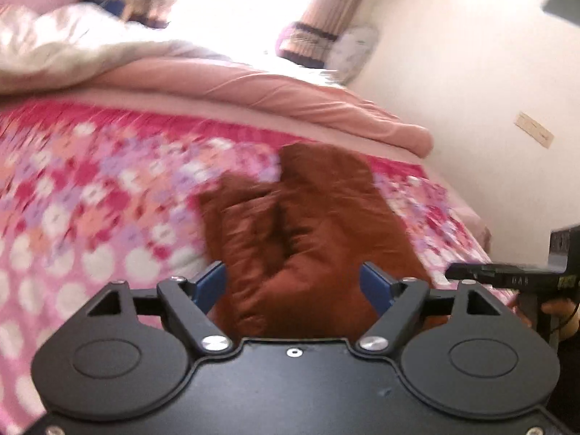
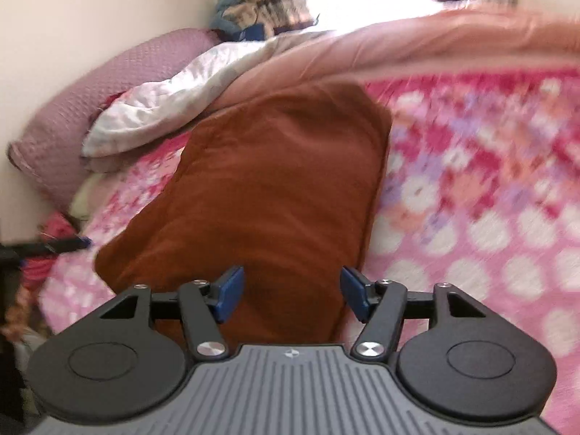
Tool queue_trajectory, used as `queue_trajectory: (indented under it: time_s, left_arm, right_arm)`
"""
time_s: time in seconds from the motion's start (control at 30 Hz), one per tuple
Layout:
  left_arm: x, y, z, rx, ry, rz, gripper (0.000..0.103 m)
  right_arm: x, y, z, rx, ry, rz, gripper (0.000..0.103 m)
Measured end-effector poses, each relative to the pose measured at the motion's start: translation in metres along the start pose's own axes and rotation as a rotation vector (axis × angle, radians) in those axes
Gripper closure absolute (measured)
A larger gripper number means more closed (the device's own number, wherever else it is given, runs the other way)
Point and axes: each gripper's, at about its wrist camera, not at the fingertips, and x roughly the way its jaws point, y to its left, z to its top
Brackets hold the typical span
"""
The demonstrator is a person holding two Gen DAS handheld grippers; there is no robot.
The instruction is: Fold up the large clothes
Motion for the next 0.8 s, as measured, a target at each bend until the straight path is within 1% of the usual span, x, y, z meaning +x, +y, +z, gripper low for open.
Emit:
queue_trajectory:
  time_s: [0.07, 0.1, 0.13, 0.17, 0.2, 0.23, 0.27, 0.3, 0.33, 0.4, 0.47, 0.5, 0.57, 0.67, 0.73, 0.8]
  left_arm:
    - [0.016, -0.021, 0.004, 0.053, 0.009, 0.001, 0.022]
    - [0.027, -0.033, 0.005, 0.079, 0.027, 0.003, 0.022]
    - [0.042, -0.043, 0.006, 0.110, 0.048, 0.005, 0.021]
    - [0.058, -0.053, 0.005, 0.150, 0.071, 0.017, 0.020]
    - [0.072, -0.057, 0.004, 0.162, 0.088, 0.042, 0.020]
    - [0.086, -0.058, 0.002, 0.171, 0.113, 0.083, 0.020]
    - [0.098, -0.056, -0.002, 0.184, 0.139, 0.123, 0.020]
    - [0.108, -0.053, -0.006, 0.190, 0.163, 0.146, 0.020]
    - [0.114, -0.046, -0.011, 0.178, 0.184, 0.151, 0.019]
    - [0.125, -0.025, -0.025, 0.126, 0.211, 0.113, 0.014]
    - [0.125, -0.010, -0.034, 0.089, 0.206, 0.069, 0.013]
    - [0.127, -0.004, -0.037, 0.071, 0.201, 0.059, 0.013]
    - [0.127, -0.005, -0.043, 0.080, 0.178, 0.071, 0.013]
    - [0.131, -0.013, -0.049, 0.114, 0.147, 0.105, 0.009]
    - [0.134, -0.013, -0.052, 0.110, 0.137, 0.100, 0.006]
    - [0.134, -0.010, -0.052, 0.105, 0.126, 0.092, 0.006]
  right_arm:
    - [-0.009, 0.008, 0.003, -0.004, -0.051, 0.035, 0.032]
    - [-0.010, 0.015, 0.005, -0.011, -0.066, 0.045, 0.038]
    - [-0.008, 0.022, 0.005, -0.027, -0.064, 0.041, 0.048]
    - [-0.002, 0.030, 0.005, -0.053, -0.049, 0.030, 0.053]
    - [0.005, 0.036, 0.004, -0.074, -0.032, 0.016, 0.063]
    - [0.012, 0.040, 0.002, -0.090, -0.012, 0.004, 0.067]
    - [0.021, 0.041, 0.000, -0.097, 0.012, -0.012, 0.068]
    - [0.028, 0.043, -0.003, -0.102, 0.027, -0.029, 0.070]
    - [0.033, 0.044, -0.006, -0.111, 0.036, -0.038, 0.070]
    - [0.040, 0.045, -0.011, -0.107, 0.055, -0.033, 0.070]
    - [0.050, 0.041, -0.014, -0.099, 0.089, -0.023, 0.070]
    - [0.055, 0.039, -0.015, -0.098, 0.103, -0.016, 0.070]
    - [0.064, 0.037, -0.021, -0.087, 0.111, -0.018, 0.070]
    - [0.068, 0.053, -0.030, -0.156, 0.087, -0.091, 0.070]
    - [0.067, 0.064, -0.036, -0.191, 0.066, -0.141, 0.070]
    - [0.066, 0.070, -0.039, -0.209, 0.044, -0.167, 0.068]
